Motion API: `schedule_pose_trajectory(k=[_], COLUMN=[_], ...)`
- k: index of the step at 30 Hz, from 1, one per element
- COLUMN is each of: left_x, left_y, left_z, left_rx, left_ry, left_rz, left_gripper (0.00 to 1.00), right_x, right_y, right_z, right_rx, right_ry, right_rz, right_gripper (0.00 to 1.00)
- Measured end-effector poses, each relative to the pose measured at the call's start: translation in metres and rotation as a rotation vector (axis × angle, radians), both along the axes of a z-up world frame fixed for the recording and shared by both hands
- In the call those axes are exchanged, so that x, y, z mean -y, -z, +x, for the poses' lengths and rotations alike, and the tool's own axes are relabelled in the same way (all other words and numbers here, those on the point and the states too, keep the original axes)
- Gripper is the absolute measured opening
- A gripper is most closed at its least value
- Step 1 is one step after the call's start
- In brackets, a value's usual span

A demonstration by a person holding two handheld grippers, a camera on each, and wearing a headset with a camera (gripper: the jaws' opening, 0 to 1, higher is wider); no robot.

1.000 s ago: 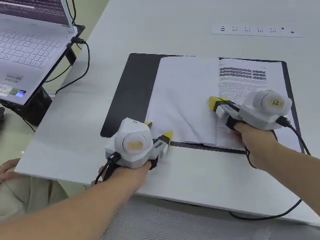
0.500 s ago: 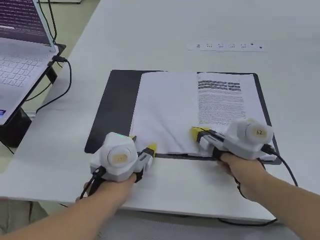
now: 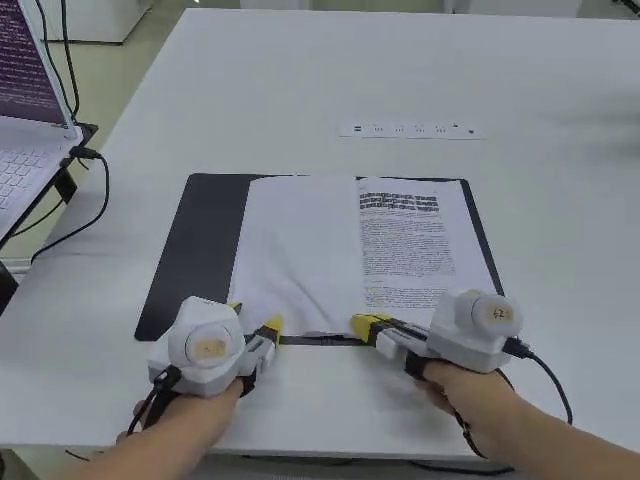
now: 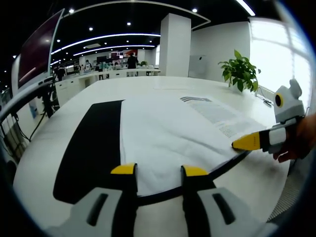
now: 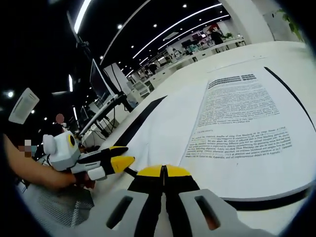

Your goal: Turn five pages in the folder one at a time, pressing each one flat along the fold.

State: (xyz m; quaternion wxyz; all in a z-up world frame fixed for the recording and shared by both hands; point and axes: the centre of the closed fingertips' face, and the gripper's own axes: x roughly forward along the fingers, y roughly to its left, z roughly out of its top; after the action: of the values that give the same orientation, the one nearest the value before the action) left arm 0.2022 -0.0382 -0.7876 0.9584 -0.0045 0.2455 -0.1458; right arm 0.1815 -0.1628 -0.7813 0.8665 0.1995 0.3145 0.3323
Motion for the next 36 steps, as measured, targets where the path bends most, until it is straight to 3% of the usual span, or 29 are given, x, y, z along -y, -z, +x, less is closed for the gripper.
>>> schedule_pose_trajectory(k=[2, 4, 9, 10, 12, 15, 16, 19, 20, 22, 26, 30, 32, 33, 36], left_x=[0.0, 0.0, 0.0, 0.0, 0.0, -0.002, -0.002, -0.002, -0.001, 0.0, -0.001, -0.006, -0.009, -0.01, -0.016], left_y=[0.0, 0.0, 0.0, -0.001, -0.001, -0.002, -0.003, -0.006, -0.004, -0.007, -0.021, -0.044, -0.054, -0.058, -0.073], left_z=[0.0, 0.0, -0.001, -0.001, -0.001, 0.001, 0.0, -0.001, -0.002, -0.007, -0.013, -0.018, -0.024, -0.026, -0.03], left_rx=[0.0, -0.001, -0.007, -0.01, -0.018, -0.035, -0.059, -0.131, -0.172, -0.223, -0.215, -0.205, -0.222, -0.221, -0.2], left_ry=[0.001, 0.003, 0.006, 0.007, 0.009, 0.002, -0.019, -0.038, -0.024, 0.0, 0.031, 0.013, -0.006, -0.008, -0.022], left_rz=[0.002, 0.004, 0.011, 0.012, 0.012, -0.002, -0.036, -0.128, -0.135, -0.126, -0.117, -0.164, -0.182, -0.192, -0.219], left_gripper=[0.34, 0.34, 0.34, 0.34, 0.34, 0.33, 0.32, 0.3, 0.29, 0.29, 0.26, 0.28, 0.35, 0.37, 0.41], right_x=[0.001, 0.001, 0.005, 0.007, 0.017, 0.036, 0.043, 0.055, 0.061, 0.07, 0.09, 0.114, 0.125, 0.133, 0.15], right_y=[0.0, 0.0, -0.007, -0.009, -0.015, -0.012, -0.013, -0.027, -0.036, -0.048, -0.064, -0.074, -0.076, -0.077, -0.073], right_z=[-0.005, -0.017, -0.034, -0.036, -0.037, -0.038, -0.039, -0.04, -0.038, -0.038, -0.038, -0.038, -0.037, -0.036, -0.036], right_rx=[-0.044, -0.122, -0.175, -0.179, -0.249, -0.273, -0.276, -0.26, -0.248, -0.225, -0.187, -0.134, -0.108, -0.067, -0.045], right_ry=[0.012, 0.002, -0.021, -0.015, 0.061, 0.114, 0.125, 0.151, 0.17, 0.196, 0.243, 0.284, 0.301, 0.293, 0.291], right_rz=[0.016, 0.036, 0.022, 0.019, 0.028, -0.038, -0.068, -0.063, -0.045, -0.038, -0.05, -0.098, -0.124, -0.18, -0.27], right_gripper=[0.0, 0.0, 0.0, 0.0, 0.0, 0.0, 0.0, 0.0, 0.0, 0.0, 0.0, 0.0, 0.0, 0.0, 0.0])
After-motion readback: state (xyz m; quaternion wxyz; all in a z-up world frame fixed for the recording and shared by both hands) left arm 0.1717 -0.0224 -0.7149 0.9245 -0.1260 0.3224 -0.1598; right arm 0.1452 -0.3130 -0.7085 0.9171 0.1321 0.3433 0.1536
